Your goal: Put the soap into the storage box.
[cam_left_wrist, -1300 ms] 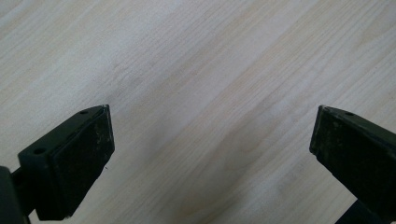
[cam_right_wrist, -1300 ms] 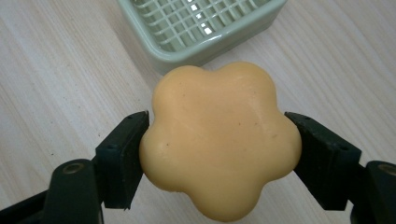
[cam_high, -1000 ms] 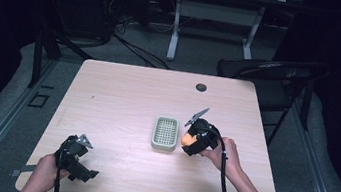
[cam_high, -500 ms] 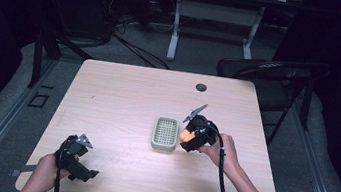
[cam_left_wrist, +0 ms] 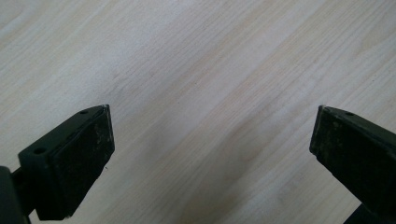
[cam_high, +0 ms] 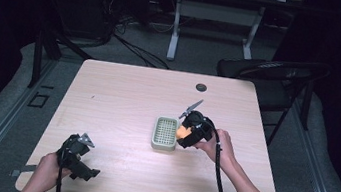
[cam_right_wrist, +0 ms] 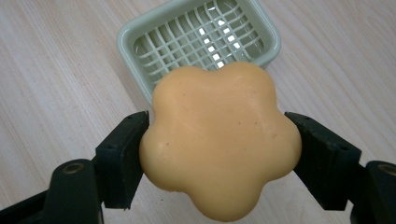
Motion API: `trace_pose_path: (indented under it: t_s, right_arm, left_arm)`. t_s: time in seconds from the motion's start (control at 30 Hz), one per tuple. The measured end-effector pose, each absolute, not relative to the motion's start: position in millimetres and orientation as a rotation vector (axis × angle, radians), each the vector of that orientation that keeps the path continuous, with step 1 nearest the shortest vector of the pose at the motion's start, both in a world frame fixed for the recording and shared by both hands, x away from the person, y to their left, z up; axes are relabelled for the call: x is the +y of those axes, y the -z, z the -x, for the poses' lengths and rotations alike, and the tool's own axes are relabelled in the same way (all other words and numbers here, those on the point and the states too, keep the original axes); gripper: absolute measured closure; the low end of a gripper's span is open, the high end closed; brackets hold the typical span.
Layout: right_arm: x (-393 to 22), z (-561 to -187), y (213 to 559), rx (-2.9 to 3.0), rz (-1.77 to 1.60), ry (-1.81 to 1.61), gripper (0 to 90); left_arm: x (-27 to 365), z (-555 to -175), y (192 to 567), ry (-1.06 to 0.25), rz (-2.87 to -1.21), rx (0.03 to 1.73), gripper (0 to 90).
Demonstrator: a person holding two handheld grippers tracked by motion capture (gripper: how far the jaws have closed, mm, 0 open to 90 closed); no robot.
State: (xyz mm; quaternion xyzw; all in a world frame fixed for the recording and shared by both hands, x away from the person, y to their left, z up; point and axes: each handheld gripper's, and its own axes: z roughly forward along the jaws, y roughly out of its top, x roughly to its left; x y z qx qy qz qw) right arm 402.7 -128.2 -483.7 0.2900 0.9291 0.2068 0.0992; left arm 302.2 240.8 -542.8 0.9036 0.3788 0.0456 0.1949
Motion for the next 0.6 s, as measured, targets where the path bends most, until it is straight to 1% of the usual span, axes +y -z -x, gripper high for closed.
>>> trace_pose_path:
  t_s: [0.6]
  right_arm:
    - [-110.5, -411.2, 476.1, 2.757, -0.829, -0.610, 25.0]
  left_arm:
    - [243.2, -299.3, 541.4, -0.132, -2.522, 1.067, 0.2]
